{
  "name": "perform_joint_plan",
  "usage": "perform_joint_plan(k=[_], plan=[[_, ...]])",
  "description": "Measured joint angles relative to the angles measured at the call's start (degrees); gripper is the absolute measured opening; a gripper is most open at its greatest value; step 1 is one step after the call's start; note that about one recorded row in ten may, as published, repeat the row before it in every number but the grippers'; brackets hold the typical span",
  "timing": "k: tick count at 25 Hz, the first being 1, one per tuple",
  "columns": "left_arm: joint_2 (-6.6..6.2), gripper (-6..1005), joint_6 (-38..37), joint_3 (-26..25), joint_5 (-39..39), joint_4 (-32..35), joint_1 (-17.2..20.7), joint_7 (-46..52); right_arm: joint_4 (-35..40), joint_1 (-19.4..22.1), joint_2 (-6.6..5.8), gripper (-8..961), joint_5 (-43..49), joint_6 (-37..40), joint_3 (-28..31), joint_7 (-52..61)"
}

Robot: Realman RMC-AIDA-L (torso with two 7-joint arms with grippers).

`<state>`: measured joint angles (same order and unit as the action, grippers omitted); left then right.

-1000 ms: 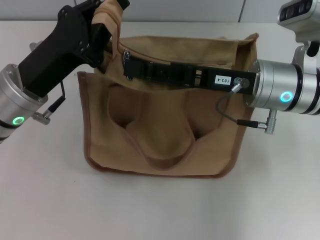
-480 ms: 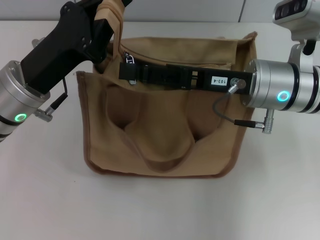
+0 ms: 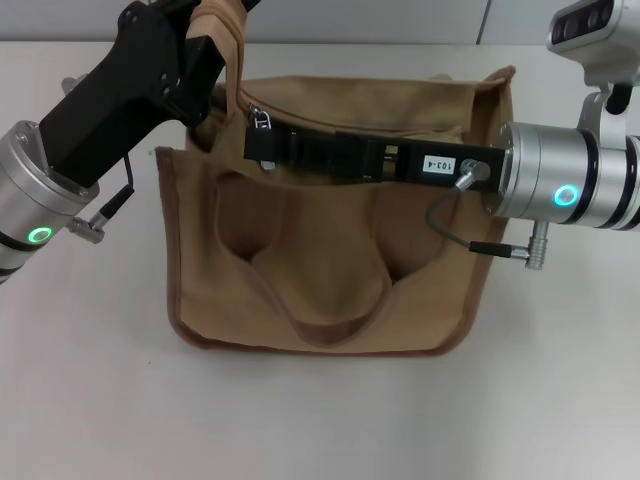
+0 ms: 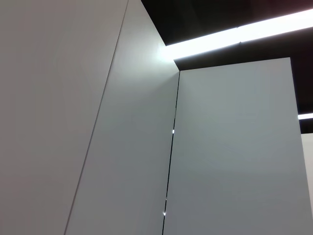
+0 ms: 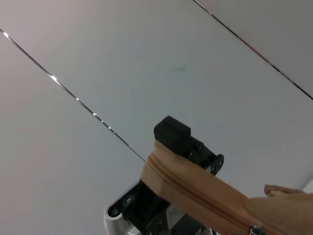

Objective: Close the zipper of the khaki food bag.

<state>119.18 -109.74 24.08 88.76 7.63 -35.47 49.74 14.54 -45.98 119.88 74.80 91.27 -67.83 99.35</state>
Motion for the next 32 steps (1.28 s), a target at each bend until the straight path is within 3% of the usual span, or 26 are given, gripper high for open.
perform_joint_plan(k=[10,14,20,27,32], plan=[[0.0,13,-0.1,0.0,0.0,-0.1,0.1,-0.1,0.0,0.1,0.0,346,0.3,-1.2,-0.1,0.0],[0.0,14,-0.1,-0.5,0.0,-0.1,0.6,-0.1,0.0,0.5,-0.08,124,0.2,-1.3,-0.1,0.0],[-0.01,14,0.4,-3.0,-0.6,-0.2,3.5,-1.2,1.1,2.6,-0.54,4,0.2,-1.3,0.3,-0.1],[-0.43,15,1.9,-9.4,-0.7,0.3,8.1,-2.5,4.7,8.3,-1.1,7,0.1,-1.3,0.9,0.2],[-0.54,15,3.7,-11.7,-0.7,0.6,9.8,-2.5,5.0,13.1,-2.63,10,0.2,-1.3,3.3,0.1]])
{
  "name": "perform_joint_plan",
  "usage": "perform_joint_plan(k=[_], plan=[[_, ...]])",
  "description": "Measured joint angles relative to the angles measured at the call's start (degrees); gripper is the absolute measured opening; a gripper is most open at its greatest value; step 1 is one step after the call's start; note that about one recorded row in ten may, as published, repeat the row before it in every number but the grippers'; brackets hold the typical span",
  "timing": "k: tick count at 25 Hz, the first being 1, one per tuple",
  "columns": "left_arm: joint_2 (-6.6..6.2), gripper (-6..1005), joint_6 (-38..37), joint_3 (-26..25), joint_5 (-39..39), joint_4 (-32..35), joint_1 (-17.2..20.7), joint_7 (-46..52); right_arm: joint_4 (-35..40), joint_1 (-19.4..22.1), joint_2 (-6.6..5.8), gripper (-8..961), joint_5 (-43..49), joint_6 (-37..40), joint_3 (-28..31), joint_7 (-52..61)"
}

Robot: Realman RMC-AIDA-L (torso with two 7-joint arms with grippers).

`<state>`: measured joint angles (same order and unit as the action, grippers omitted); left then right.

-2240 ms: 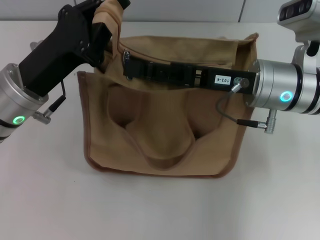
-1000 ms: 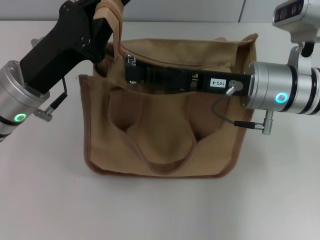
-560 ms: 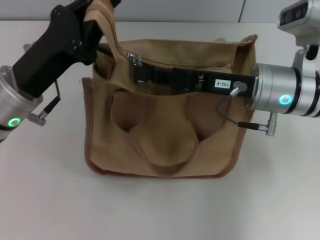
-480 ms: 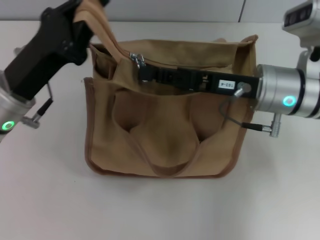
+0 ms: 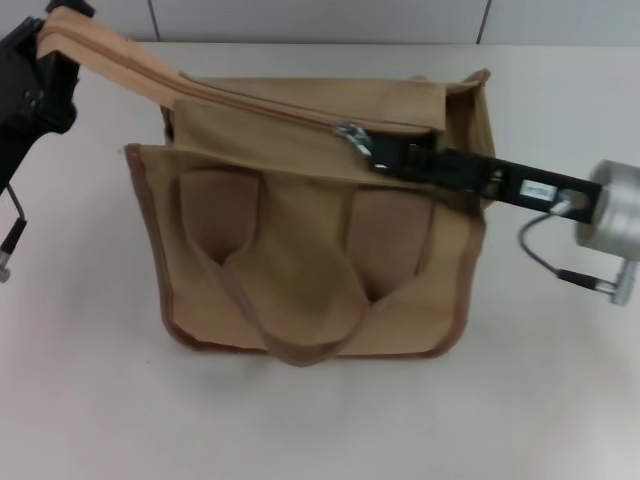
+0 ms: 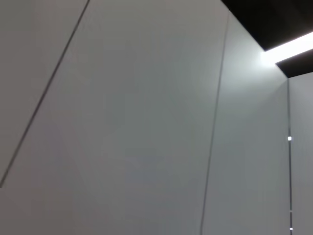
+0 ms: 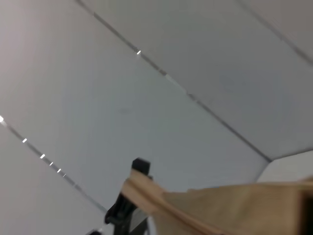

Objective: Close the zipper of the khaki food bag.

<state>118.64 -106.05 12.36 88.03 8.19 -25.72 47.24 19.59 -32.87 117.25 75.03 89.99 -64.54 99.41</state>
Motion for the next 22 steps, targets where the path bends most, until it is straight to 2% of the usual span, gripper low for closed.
perform_joint_plan(k=[4,5,9,10,11,13,14,18,22], plan=[[-0.05,15,0.9,-0.1,0.0,0.1,0.2,-0.1,0.0,2.5,-0.84,11,0.0,0.1,1.3,-0.1],[-0.06,15,1.4,0.0,-0.1,0.1,0.2,-0.3,0.0,4.3,-1.31,12,0.0,0.3,2.9,-0.1],[-0.07,16,1.8,0.1,-0.1,0.1,0.1,-0.6,-0.1,7.0,-1.59,14,0.0,0.5,7.1,-0.2],[-0.06,16,1.9,0.1,-0.2,0.0,0.1,-0.6,0.0,9.1,-1.48,14,-0.1,1.0,11.1,-1.2],[-0.04,16,2.1,0.1,-0.2,-0.1,0.1,-0.6,0.0,9.1,-1.48,15,-0.1,1.0,11.1,-1.2],[0.02,16,2.4,0.1,-0.2,-0.3,0.3,-0.6,0.0,11.6,-0.97,16,-0.3,4.8,15.7,-7.4],[0.05,16,2.4,0.1,-0.2,-0.3,0.4,-0.6,0.0,11.6,-0.97,16,-0.3,4.8,15.7,-7.4],[0.11,17,2.6,0.7,0.3,-0.3,1.6,-1.9,0.0,13.5,0.28,18,-0.4,9.4,19.9,-16.0],[-0.03,17,2.5,1.7,0.5,0.7,3.0,-3.3,-0.1,12.9,0.56,177,-0.3,9.5,19.8,-17.3]])
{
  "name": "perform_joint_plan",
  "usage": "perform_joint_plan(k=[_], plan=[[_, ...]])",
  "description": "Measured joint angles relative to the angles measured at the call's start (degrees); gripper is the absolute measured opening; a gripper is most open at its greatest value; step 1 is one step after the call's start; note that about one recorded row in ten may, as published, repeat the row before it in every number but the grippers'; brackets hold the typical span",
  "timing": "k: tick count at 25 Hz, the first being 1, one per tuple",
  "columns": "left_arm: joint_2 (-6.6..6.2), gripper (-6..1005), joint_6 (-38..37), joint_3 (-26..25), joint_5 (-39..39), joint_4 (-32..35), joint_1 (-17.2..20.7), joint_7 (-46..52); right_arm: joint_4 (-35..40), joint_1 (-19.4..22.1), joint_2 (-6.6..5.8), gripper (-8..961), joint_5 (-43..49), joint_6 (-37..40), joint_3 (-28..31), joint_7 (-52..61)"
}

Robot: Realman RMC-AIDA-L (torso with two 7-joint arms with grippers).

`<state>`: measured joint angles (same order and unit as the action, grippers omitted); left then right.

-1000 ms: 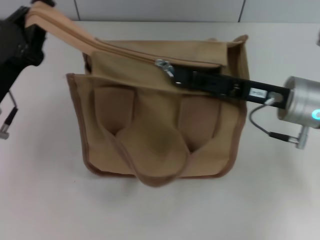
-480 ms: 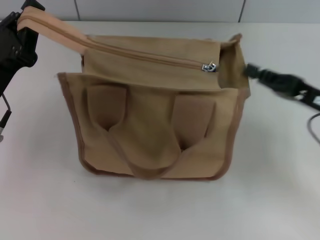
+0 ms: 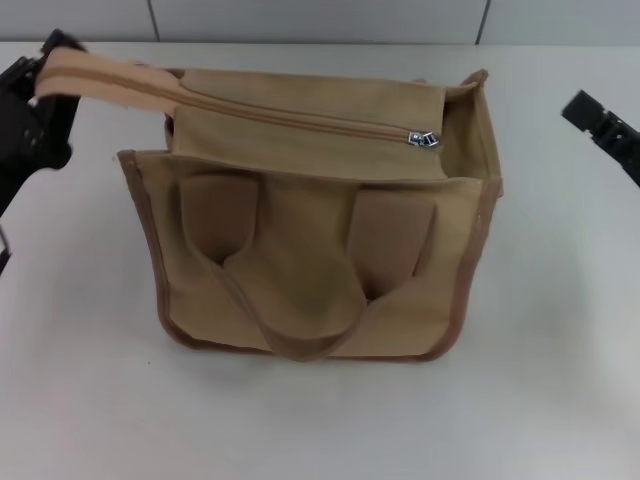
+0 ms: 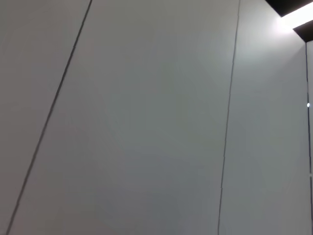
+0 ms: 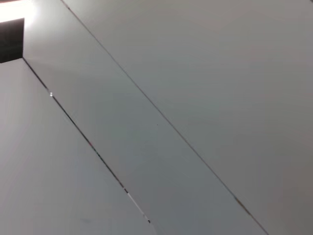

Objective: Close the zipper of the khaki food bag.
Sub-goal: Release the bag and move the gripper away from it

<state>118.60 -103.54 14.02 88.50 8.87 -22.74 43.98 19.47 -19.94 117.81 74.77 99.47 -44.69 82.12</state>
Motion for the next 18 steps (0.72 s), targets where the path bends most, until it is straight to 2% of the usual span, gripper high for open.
perform_joint_plan(k=[2,6,8,11,13,16,18], plan=[[-0.09,17,0.0,0.1,0.1,1.2,1.1,0.1,0.0,-1.2,0.32,264,0.2,-0.5,-0.2,-0.5],[-0.21,179,1.1,0.3,2.1,5.5,4.1,0.0,-0.1,-3.0,0.41,454,0.3,-1.4,-0.5,-1.7],[-0.38,248,1.5,0.3,3.5,8.1,5.7,0.1,-0.1,-3.4,0.44,491,0.4,-1.7,-0.6,-1.8],[-1.39,336,1.3,-0.2,4.1,10.3,9.2,1.1,-0.1,-4.6,0.78,548,0.3,-2.1,-0.7,-5.2],[-1.49,395,1.2,-0.9,3.8,10.2,10.0,1.0,-0.1,-4.7,1.0,585,0.3,-2.0,-0.6,-7.1],[-1.48,494,0.3,-4.2,3.3,10.0,13.1,0.9,-0.1,-5.1,1.5,621,0.0,-1.4,-0.7,-16.3],[-1.53,574,-0.2,-4.1,3.6,10.1,13.6,1.0,-0.2,-5.2,1.56,645,0.0,-1.2,-0.7,-17.4]])
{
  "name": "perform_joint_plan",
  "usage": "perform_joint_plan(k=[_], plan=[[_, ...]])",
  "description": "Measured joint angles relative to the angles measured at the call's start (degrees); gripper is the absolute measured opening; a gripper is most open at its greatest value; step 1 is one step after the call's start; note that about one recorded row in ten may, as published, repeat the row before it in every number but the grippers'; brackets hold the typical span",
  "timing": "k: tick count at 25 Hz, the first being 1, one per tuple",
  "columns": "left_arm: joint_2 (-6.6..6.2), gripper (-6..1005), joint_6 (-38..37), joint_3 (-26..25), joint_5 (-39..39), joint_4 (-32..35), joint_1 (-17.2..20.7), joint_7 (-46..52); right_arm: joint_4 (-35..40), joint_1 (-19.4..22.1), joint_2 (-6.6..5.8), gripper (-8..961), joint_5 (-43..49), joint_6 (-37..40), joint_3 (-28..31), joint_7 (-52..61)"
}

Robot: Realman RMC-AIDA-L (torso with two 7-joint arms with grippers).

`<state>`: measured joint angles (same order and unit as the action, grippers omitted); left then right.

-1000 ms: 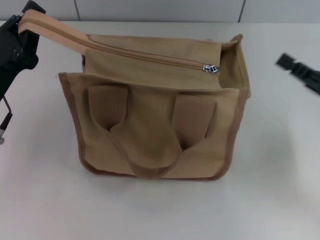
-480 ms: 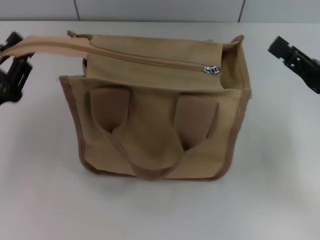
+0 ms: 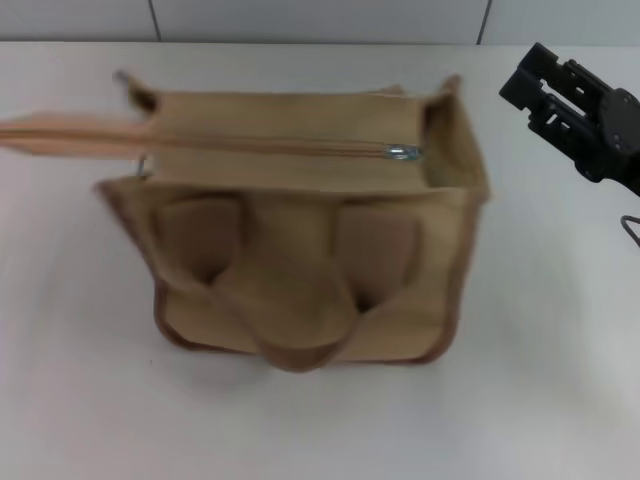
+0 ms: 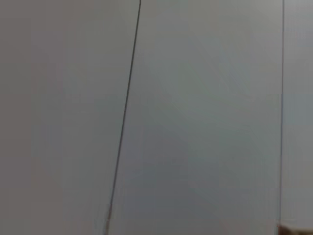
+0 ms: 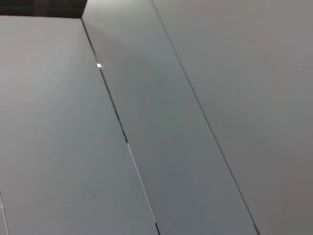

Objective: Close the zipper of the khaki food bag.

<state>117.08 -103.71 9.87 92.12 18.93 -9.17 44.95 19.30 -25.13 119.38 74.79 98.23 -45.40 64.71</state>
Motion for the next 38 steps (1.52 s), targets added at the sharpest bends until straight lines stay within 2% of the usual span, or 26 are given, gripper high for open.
perform_joint_plan(k=[3,5,8,10,12,13,14,17,18,21,23,27,28,29,37,38], plan=[[-0.95,695,-5.2,1.9,2.6,0.6,2.1,0.1,-0.1,-0.2,0.08,681,0.0,1.6,0.1,-2.4],[-1.05,740,-6.3,2.0,2.8,0.5,2.4,0.1,-0.1,-0.1,0.1,705,-0.1,1.8,0.3,-2.8],[-0.4,807,-7.6,1.1,2.6,0.9,2.4,0.1,-0.4,-0.2,0.14,741,-0.1,2.4,0.2,-3.7],[-0.14,807,-7.9,2.0,3.5,1.7,2.3,0.1,-0.6,-0.4,0.12,781,0.1,4.0,-0.1,-4.2],[-0.72,807,-9.0,5.3,5.9,2.5,2.2,0.3,-0.5,-0.3,-0.02,820,0.4,6.5,-1.0,-6.0],[-1.89,807,-10.3,10.8,8.9,3.5,2.0,1.6,0.3,0.1,-0.07,840,1.1,9.2,-3.2,-9.5],[-1.89,807,-10.3,10.8,8.9,3.5,2.0,1.6,0.3,0.1,-0.07,840,1.1,9.2,-3.2,-9.5],[-3.46,807,-10.8,19.3,10.3,5.3,1.0,5.9,1.8,0.7,-0.1,840,4.0,11.0,-6.7,-14.1],[-3.86,807,-10.8,23.0,10.4,6.4,0.3,7.7,2.3,0.7,-0.11,840,7.4,11.2,-8.7,-16.4],[-4.07,807,-10.9,26.0,10.5,7.5,-0.4,8.0,2.6,0.4,-0.11,840,11.5,11.2,-10.6,-18.1],[-3.71,807,-10.8,29.5,10.6,10.4,-1.0,7.9,3.2,0.0,0.0,839,16.9,9.8,-14.2,-18.7],[-3.14,807,-10.2,30.8,11.0,11.5,-2.1,7.8,2.7,-0.4,0.07,839,19.6,5.3,-16.7,-18.0],[-2.56,807,-9.2,31.0,12.6,11.8,-3.0,7.7,2.1,-0.5,0.16,839,20.0,2.3,-18.3,-17.7],[-2.56,807,-9.2,31.0,12.6,11.8,-3.0,7.7,2.1,-0.5,0.16,839,20.0,2.3,-18.3,-17.7],[0.19,807,-5.4,31.1,23.2,12.3,-6.9,5.4,1.4,-0.6,0.23,840,20.5,-0.8,-19.4,-16.5],[0.19,807,-5.4,31.1,23.2,12.3,-6.9,5.4,1.6,-0.7,0.24,840,20.8,-0.8,-19.4,-14.8]])
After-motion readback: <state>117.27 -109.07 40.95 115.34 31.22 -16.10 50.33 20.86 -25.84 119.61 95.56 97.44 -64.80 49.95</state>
